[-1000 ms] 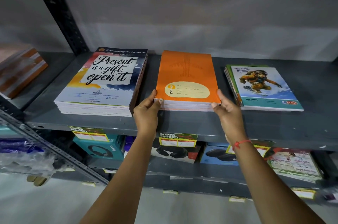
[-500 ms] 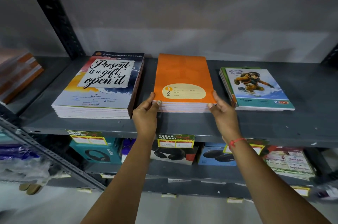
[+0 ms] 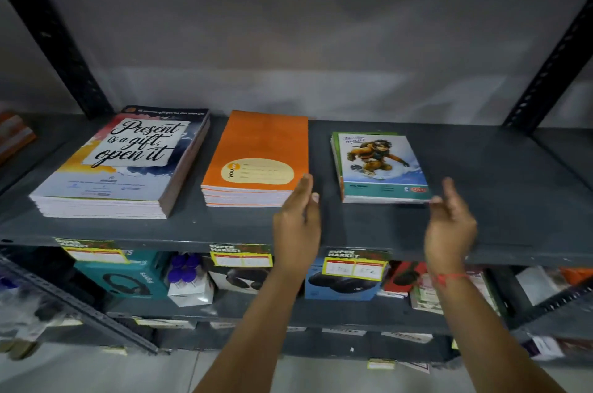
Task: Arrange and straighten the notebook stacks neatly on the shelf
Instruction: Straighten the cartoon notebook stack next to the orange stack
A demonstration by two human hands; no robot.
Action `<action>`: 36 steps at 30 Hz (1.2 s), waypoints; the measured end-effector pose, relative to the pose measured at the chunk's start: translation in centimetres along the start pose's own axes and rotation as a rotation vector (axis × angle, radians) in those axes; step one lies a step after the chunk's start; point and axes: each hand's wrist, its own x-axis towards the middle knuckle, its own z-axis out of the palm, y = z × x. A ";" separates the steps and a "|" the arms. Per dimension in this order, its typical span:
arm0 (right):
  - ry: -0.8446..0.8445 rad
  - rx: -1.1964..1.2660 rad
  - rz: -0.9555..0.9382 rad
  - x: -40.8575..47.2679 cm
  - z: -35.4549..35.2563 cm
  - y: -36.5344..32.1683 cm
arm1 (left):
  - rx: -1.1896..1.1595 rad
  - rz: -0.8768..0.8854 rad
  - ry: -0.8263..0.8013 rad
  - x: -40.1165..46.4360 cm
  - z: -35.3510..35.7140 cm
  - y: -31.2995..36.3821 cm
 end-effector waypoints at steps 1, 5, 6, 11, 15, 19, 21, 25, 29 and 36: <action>-0.014 0.032 0.066 1.2 -0.4 0.5 | -0.067 -0.063 -0.029 0.1 1.3 0.4; -0.253 0.078 0.261 5.0 -1.1 1.5 | -0.253 -0.311 -0.067 1.3 5.5 1.6; -0.313 0.079 0.285 5.2 -0.9 1.5 | -0.289 -0.354 -0.068 1.8 5.8 1.5; -0.533 -0.013 0.250 5.8 -0.3 1.3 | -0.349 -0.417 -0.088 2.5 7.4 1.3; -0.602 -0.006 0.195 6.1 -0.4 1.8 | -0.342 -0.442 -0.071 2.4 7.5 1.4; -0.830 0.068 0.149 7.1 -1.9 1.9 | -0.395 -0.402 -0.106 1.9 6.9 1.6; -0.845 0.154 0.191 7.3 -2.7 2.5 | -0.414 -0.394 -0.089 1.8 6.5 1.3; -0.767 0.180 0.217 7.4 -2.7 3.4 | -0.414 -0.397 -0.067 1.7 6.5 1.0; -0.745 0.160 0.231 7.5 -2.3 3.6 | -0.371 -0.393 -0.045 1.8 6.9 1.2; -0.688 0.090 0.233 7.1 -2.1 3.1 | -0.342 -0.398 0.000 1.9 7.3 1.2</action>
